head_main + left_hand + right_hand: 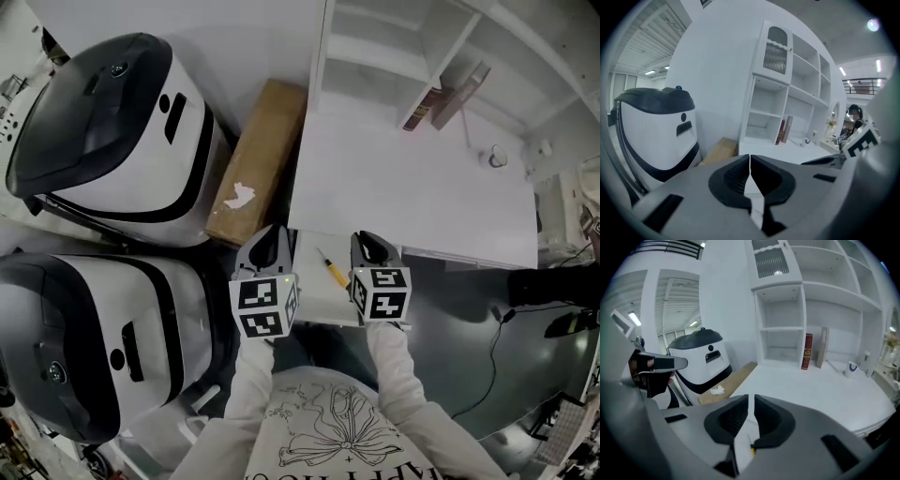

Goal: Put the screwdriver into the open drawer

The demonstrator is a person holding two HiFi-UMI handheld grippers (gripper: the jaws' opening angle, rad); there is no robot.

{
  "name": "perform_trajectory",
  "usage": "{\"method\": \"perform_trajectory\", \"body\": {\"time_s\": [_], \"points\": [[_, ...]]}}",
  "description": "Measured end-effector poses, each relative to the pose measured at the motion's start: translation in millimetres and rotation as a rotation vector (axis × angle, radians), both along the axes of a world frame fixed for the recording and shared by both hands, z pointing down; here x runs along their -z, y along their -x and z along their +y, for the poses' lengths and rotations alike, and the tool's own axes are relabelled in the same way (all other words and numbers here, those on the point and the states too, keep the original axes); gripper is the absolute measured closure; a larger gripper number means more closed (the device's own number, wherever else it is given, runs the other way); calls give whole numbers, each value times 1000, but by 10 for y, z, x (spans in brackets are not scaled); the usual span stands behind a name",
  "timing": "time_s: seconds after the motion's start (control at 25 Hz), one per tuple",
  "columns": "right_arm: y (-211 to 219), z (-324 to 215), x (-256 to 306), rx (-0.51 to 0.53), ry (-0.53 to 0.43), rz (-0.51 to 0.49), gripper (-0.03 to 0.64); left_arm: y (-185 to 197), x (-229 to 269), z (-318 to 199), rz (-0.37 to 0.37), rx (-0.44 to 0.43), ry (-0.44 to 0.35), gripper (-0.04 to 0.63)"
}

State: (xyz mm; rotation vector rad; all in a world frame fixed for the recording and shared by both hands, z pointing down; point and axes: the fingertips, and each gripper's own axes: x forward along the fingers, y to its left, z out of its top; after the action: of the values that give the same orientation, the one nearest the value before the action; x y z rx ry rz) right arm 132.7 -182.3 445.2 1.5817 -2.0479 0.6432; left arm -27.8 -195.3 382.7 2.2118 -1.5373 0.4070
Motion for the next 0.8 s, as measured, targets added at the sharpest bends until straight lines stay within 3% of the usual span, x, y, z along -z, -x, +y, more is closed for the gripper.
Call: {"method": "perform_trajectory", "body": {"time_s": [0.4, 0.8], "points": [[33, -155, 996, -6, -230, -24, 588, -32, 787, -42, 8, 27, -150, 586], [37, -223, 1600, -1, -370, -46, 594, -69, 1355, -91, 24, 35, -270, 587]]}}
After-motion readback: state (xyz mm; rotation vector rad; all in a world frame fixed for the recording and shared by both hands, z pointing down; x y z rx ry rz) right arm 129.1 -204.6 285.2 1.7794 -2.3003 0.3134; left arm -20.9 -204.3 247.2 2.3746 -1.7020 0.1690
